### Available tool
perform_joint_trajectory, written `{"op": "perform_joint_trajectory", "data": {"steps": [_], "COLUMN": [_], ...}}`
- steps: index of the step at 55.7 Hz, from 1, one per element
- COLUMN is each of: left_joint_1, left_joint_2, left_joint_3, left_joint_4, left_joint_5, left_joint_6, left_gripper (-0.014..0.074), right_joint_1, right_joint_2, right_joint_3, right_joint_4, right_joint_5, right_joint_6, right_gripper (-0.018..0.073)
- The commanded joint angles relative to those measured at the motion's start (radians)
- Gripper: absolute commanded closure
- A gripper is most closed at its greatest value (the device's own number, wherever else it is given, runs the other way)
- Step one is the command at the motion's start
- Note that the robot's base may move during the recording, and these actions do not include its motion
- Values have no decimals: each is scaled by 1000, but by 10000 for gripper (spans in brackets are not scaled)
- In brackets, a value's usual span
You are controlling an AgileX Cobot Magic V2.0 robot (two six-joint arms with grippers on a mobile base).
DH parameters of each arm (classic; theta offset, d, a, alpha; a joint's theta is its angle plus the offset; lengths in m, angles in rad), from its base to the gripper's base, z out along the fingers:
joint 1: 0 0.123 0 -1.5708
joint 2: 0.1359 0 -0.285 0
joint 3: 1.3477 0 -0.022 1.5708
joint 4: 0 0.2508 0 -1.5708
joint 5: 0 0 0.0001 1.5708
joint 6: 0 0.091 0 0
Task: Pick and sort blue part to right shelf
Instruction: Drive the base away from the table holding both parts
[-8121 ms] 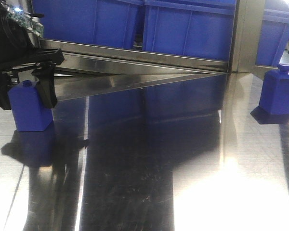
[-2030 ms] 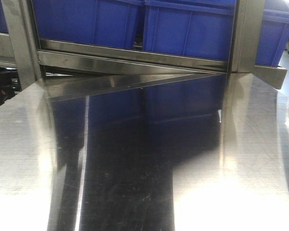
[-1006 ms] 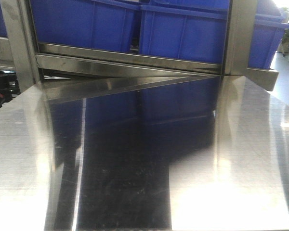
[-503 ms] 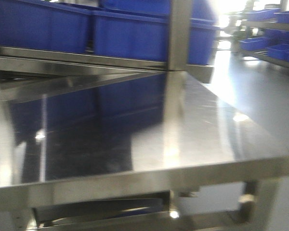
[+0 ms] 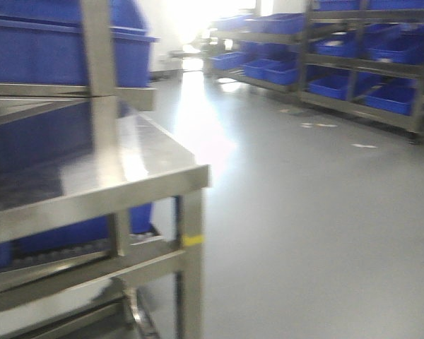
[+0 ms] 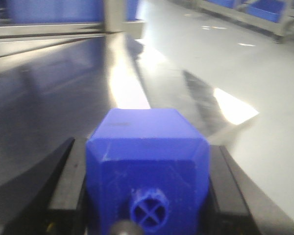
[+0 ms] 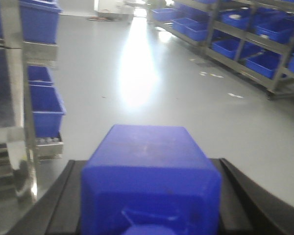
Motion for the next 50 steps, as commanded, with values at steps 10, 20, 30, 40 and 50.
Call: {"op": "perform_joint_trajectory", "data": {"steps": [10,20,30,40,50], "left_joint_1": [0,0,0,0,0], "left_joint_2": [9,9,9,9,9], "left_joint_3": [-29,-29,-29,-29,-29], "left_joint_4": [-2,-2,-2,-2,-2], "left_joint_5": [-87,-87,-87,-87,-87], "left_joint_6": [-3,-3,-3,-3,-3], "left_gripper": [275,275,275,275,275], "right_joint_1": [-1,-1,-1,-1,-1], "right_joint_2": [14,14,14,14,14], "right_joint_3": [-25,-25,-25,-25,-25], "right_joint_4": [7,7,7,7,7], "right_joint_5": [-93,-93,-93,-93,-93], "right_joint_6": [-8,-8,-8,-8,-8], "right_gripper": [310,310,310,310,310]}}
